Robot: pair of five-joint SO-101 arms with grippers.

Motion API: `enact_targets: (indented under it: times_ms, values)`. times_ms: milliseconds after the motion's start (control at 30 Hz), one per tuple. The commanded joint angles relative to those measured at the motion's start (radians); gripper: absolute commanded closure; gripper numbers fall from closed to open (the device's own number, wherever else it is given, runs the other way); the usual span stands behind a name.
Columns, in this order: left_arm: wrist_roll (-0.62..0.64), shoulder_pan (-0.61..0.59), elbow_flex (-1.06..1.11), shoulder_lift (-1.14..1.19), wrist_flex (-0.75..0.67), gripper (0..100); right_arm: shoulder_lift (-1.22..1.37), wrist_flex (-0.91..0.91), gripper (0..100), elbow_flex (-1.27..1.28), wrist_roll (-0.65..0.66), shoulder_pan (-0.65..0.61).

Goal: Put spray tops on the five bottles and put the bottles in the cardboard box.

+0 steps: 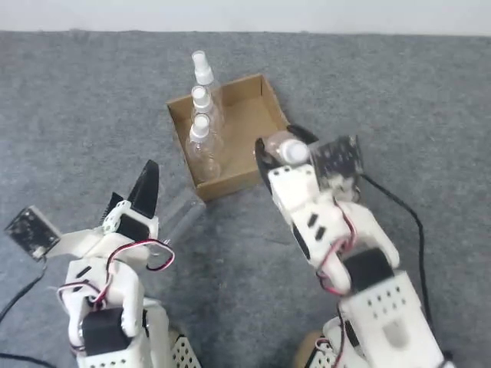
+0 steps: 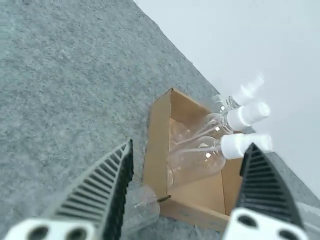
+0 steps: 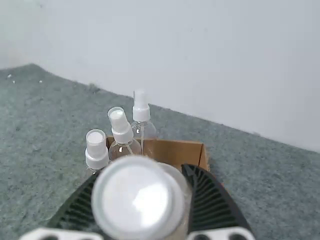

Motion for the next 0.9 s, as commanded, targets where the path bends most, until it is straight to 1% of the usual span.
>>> enact_targets:
  times_ms: [0, 233, 467, 600, 867]
  values:
    - [0.012, -0.048, -0.058, -0.02, -0.011, 68, 0.216, -0.005, 99.3, -0.186, 0.014, 0.018]
    - [0.011, -0.068, -0.056, -0.02, -0.011, 68, 0.421, -0.005, 99.3, -0.325, 0.014, 0.019]
    - [0.011, -0.068, -0.054, -0.02, -0.011, 68, 0.549, -0.007, 99.3, -0.425, 0.015, 0.019]
    - [0.011, -0.068, -0.054, -0.02, -0.011, 68, 0.641, -0.008, 99.3, -0.5, 0.055, 0.018]
    - [0.011, -0.068, -0.054, -0.02, -0.009, 68, 0.849, -0.008, 99.3, -0.657, 0.055, 0.019]
